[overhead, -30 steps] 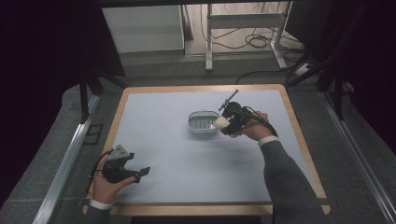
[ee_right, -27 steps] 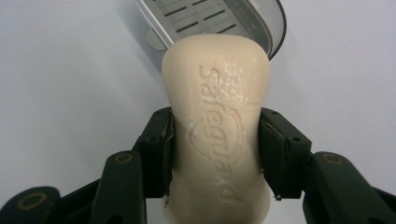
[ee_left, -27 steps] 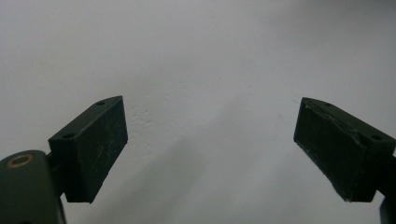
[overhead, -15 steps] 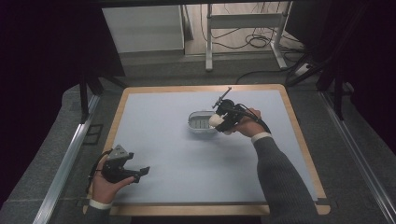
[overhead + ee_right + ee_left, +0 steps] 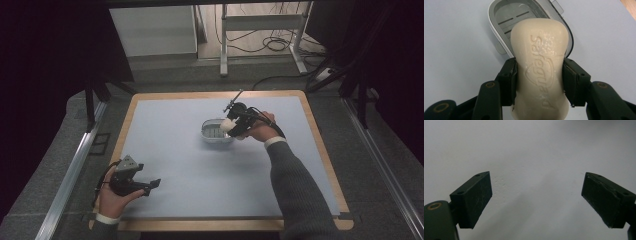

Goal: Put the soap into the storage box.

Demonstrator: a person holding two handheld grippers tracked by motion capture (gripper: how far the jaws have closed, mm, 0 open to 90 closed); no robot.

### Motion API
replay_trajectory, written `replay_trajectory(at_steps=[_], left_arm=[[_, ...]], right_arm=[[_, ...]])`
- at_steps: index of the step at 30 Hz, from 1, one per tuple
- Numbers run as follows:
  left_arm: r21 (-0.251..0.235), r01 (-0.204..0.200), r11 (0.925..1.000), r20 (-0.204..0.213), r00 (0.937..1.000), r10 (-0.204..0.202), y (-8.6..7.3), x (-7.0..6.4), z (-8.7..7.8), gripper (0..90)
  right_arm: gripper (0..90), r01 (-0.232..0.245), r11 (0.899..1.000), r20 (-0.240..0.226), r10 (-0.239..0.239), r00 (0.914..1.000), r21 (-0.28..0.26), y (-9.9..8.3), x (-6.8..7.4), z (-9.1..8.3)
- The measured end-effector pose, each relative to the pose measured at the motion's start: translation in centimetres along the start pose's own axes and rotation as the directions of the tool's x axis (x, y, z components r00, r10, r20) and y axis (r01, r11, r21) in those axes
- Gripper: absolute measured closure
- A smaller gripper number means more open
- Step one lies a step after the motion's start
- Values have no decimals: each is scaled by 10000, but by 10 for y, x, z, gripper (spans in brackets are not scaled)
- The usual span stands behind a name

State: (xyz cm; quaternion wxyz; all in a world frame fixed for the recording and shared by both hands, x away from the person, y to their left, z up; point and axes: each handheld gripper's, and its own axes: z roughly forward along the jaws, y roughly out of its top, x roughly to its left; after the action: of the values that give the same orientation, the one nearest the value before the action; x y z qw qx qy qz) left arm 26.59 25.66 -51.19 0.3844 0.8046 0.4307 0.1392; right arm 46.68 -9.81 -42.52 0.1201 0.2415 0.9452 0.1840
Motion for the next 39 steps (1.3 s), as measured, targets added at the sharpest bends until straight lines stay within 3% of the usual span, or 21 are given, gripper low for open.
replay_trajectory(at_steps=[7, 19, 20, 39], left_arm=[[-16, 5, 10000, 7, 10000, -5, 0, 0, -1, 101], [2, -25, 10000, 24, 10000, 25, 0, 0, -1, 101], [-23, -24, 10000, 38, 10000, 24, 0, 1, -1, 101], [-57, 19, 10000, 93, 10000, -19, 0, 0, -1, 101]], right_arm=[[494, 121, 9999, 44, -121, 9999, 37, 9, -1, 6], [495, 660, 9978, -286, -658, 9974, 52, 23, -1, 18], [495, 878, 9961, -364, -875, 9955, 47, 25, -1, 21], [483, 1613, 9865, -351, -1603, 9864, 279, 34, 5, 43]])
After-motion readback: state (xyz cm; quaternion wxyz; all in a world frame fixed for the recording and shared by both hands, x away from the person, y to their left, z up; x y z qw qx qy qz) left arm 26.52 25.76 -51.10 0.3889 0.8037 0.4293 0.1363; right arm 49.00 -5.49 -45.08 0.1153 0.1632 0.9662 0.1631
